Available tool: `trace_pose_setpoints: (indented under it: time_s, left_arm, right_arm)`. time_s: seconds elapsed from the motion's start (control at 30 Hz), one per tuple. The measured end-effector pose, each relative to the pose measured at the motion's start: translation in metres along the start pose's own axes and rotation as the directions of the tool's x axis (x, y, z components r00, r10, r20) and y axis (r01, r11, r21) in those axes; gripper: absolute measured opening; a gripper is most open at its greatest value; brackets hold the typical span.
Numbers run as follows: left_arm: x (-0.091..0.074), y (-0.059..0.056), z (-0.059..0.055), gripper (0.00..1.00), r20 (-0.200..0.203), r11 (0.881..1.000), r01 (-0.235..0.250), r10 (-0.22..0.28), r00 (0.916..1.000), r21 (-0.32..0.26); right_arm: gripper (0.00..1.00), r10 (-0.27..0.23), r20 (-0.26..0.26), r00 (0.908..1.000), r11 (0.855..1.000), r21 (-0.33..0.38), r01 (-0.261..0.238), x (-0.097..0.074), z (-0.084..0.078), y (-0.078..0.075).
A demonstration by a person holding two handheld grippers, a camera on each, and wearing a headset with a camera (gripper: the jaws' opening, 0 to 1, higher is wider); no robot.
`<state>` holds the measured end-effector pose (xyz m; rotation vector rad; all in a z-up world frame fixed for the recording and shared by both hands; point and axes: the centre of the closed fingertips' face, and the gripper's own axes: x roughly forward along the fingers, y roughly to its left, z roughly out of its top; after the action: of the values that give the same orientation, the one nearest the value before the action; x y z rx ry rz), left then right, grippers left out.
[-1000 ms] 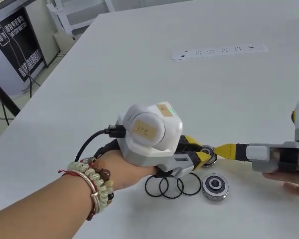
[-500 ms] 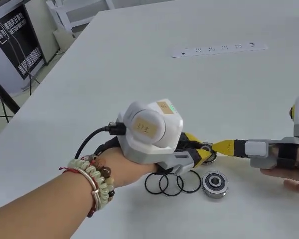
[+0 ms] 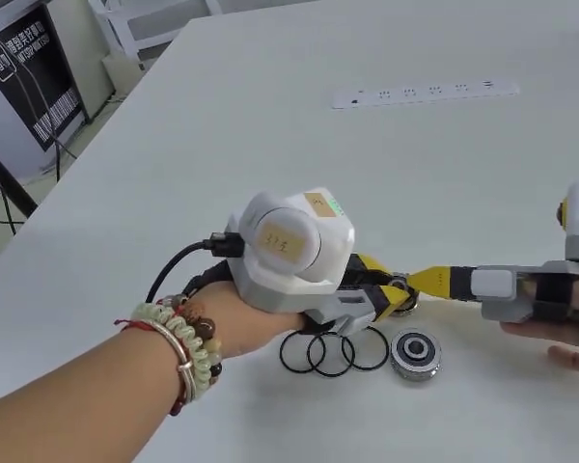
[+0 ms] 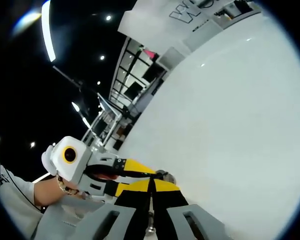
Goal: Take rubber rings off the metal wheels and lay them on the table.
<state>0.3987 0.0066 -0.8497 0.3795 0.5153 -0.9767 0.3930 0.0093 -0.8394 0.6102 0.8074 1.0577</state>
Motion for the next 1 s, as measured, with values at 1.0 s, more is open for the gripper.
trace_pose_setpoints:
  time_s: [1.0]
  left_arm:
    - [0.0,0.0,0.0,0.14,0.007,1.0,0.003,-0.003,1.0,0.005]
  right_arm:
    - [0.0,0.084,0.005,0.9965,0.996,-0.035,-0.084,-0.002,-0.001,0.015]
